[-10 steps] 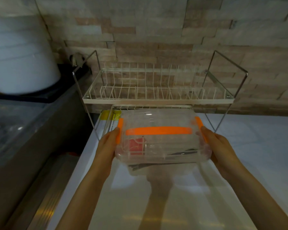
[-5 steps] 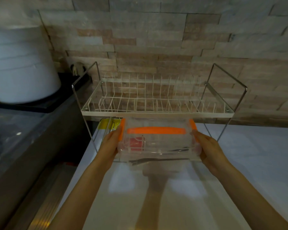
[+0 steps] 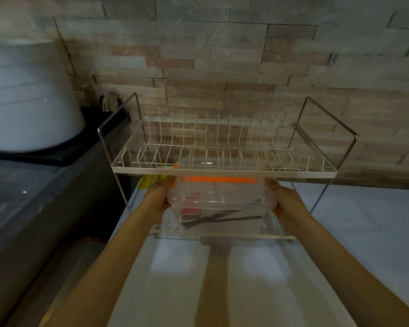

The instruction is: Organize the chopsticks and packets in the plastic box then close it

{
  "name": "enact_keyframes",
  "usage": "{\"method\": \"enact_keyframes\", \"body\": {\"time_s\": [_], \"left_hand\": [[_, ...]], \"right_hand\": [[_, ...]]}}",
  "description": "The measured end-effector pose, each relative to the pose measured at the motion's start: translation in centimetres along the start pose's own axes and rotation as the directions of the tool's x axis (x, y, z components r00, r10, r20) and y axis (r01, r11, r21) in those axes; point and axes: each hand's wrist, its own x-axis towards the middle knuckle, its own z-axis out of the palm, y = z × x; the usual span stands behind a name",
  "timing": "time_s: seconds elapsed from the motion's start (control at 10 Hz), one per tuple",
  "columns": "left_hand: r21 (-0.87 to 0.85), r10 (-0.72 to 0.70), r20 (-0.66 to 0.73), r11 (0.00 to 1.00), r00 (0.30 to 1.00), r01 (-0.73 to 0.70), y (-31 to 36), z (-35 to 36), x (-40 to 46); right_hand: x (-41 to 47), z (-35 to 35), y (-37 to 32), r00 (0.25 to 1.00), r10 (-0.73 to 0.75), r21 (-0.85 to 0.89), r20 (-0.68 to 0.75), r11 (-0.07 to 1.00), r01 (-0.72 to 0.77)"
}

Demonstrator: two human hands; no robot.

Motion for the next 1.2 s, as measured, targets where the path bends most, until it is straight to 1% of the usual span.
{"method": "enact_keyframes", "body": {"time_s": [0.2,0.3,0.4,0.5,0.6,0.7,0.8,0.9,1.0,1.1,1.2], "left_hand": [[0.019,0.011,-0.002,1.0,1.0,-0.011,-0.1,0.0,1.7],[-0.024,0.015,-0.008,1.0,1.0,-0.015,-0.1,0.2,2.1],[-0.009,0.009,-0.007,1.0,1.0,-0.009,-0.1,0.2,2.1],[0.065,-0.037,-0.044,0.997,0.998,0.039,0.1,0.4,1.7],[0.105,-0.022,-0.064,0.994,0.998,0.029,0.2,0.5,1.4],[0.145,0.024,-0.072,0.989,0.997,-0.013,0.2,0.7,0.6],[0.181,0.046,-0.094,0.983,0.995,-0.028,0.0,0.5,0.0],[0.304,0.08,-0.085,0.951,0.993,-0.051,0.1,0.3,-1.3],[0.44,0.171,-0.029,0.887,0.985,-0.141,0.1,0.1,-2.0],[0.633,0.31,0.061,0.723,0.949,-0.277,-0.1,-0.3,-3.2],[0.701,0.36,0.096,0.637,0.928,-0.319,-0.7,-0.6,-4.1]], "right_hand": [[1.3,0.9,-0.5,0.997,-0.079,-0.067,-0.017,0.995,0.078],[2.2,1.0,-0.4,0.997,-0.082,-0.009,-0.011,0.997,0.081],[2.6,0.9,-0.3,0.998,-0.056,0.025,0.005,0.998,0.056],[2.6,0.6,0.2,1.0,-0.029,0.034,0.006,0.999,0.029],[2.4,0.5,0.4,1.0,-0.017,-0.016,-0.004,1.0,0.017],[1.6,0.2,0.3,1.0,-0.013,-0.084,-0.002,0.996,0.013],[1.0,0.1,0.1,0.999,-0.046,-0.141,-0.003,0.989,0.045],[-0.6,0.1,-0.4,0.991,-0.129,-0.296,0.042,0.946,0.136],[-1.8,0.0,-0.3,0.978,-0.191,-0.426,0.082,0.881,0.207],[-3.9,-0.2,-0.4,0.944,-0.286,-0.558,0.163,0.762,0.327],[-6.0,-0.2,-0.8,0.934,-0.308,-0.645,0.183,0.679,0.35]]}}
